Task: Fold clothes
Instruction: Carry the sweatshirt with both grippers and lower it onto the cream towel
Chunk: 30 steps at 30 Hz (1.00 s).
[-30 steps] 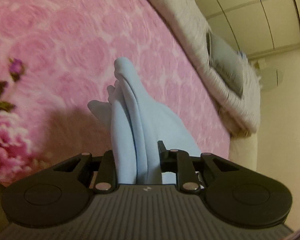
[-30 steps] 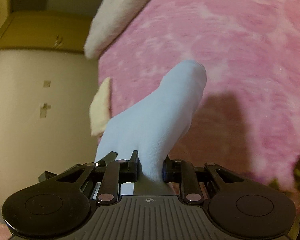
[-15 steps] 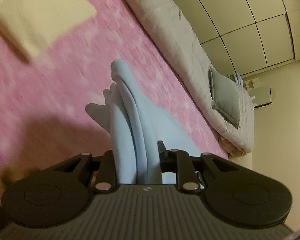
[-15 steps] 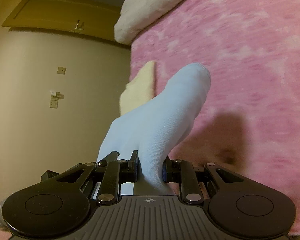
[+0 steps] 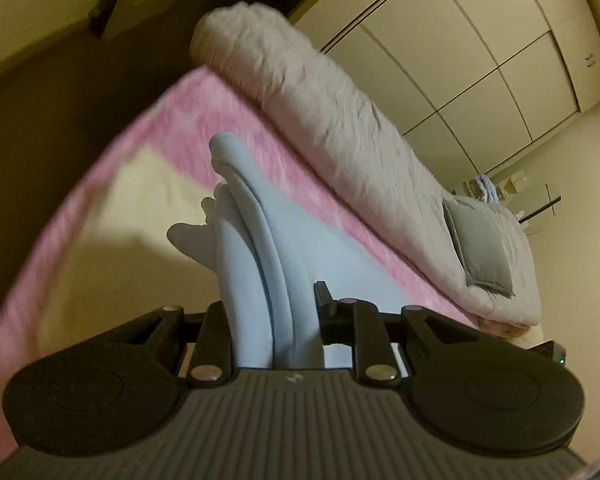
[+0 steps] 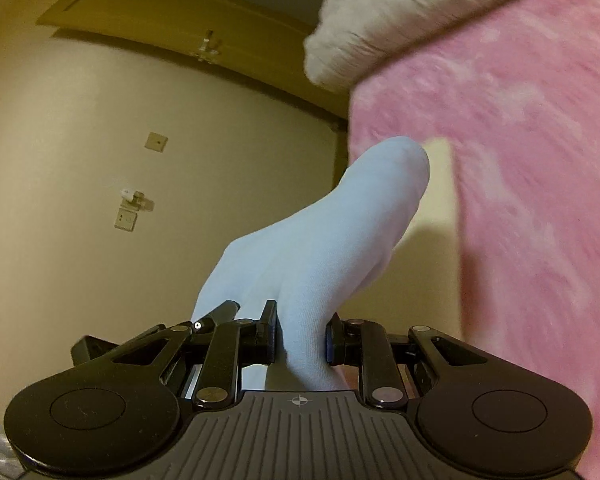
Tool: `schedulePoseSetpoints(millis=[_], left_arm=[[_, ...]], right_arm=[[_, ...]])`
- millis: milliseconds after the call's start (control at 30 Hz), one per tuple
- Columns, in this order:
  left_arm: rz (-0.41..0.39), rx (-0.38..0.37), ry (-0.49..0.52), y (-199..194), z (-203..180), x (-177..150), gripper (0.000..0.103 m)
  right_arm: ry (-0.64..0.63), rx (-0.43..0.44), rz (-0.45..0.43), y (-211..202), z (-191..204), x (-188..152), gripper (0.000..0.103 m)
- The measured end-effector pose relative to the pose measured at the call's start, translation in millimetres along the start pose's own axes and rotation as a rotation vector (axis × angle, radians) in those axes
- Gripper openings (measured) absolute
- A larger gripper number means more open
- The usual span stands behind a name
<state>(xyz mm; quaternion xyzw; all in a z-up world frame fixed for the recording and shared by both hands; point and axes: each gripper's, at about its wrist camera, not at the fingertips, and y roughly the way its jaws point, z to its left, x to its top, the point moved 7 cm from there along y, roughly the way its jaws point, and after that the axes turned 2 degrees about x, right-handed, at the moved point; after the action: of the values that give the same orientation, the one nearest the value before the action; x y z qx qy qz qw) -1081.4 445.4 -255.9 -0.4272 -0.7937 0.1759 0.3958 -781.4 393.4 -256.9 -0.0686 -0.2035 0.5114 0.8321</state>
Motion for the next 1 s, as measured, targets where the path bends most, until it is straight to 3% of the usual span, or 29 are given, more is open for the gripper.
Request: schedulePoseSetpoints(millis=[100,200,367,400,533,633,733,867,1000], left_arm=[[-0.005,0.002,0.03,18.5,24.9,22.4,0.018],[0.025,0.027,0.046,43.8,53.5,23.9,0.018],[0.155,0.118,0.037,96.8,114.1,-4.1,0.019],[0.149,0.114,0.051,98.6,117.3,-8.0,0.019],[0.133,0.068,0.009,93.4,126.6,-8.0,0.024],[0.115,0.119,0.034,77.0,122.6,-3.0,0.028],[0.038,0.212,0.025,39.7,117.0,-4.9,0.029],[-0.055,0.297,0.079,-13.5,93.1,-18.5,0.02],[0.001,0.309,0.193,-15.1,71.5,-45.3,0.017]], right_arm=[[0.002,0.012,-0.025,38.6,-7.7,14.5,0.02],[0.026,-0.001,-0.017,76.0,-33.4,17.2,0.02],[0.086,-0.166,0.049,124.3,-97.5,-0.1,0.022],[0.078,-0.203,0.059,128.7,-105.6,-6.5,0.023],[0.102,-0.213,0.022,127.6,-121.1,-17.7,0.026],[0.103,-0.255,0.036,121.1,-121.2,-12.3,0.033],[0.017,-0.332,0.012,97.9,-106.1,-7.1,0.037],[-0.18,-0.522,0.006,63.4,-79.2,-29.3,0.037],[-0.364,-0.583,0.061,62.9,-47.2,-67.1,0.036]])
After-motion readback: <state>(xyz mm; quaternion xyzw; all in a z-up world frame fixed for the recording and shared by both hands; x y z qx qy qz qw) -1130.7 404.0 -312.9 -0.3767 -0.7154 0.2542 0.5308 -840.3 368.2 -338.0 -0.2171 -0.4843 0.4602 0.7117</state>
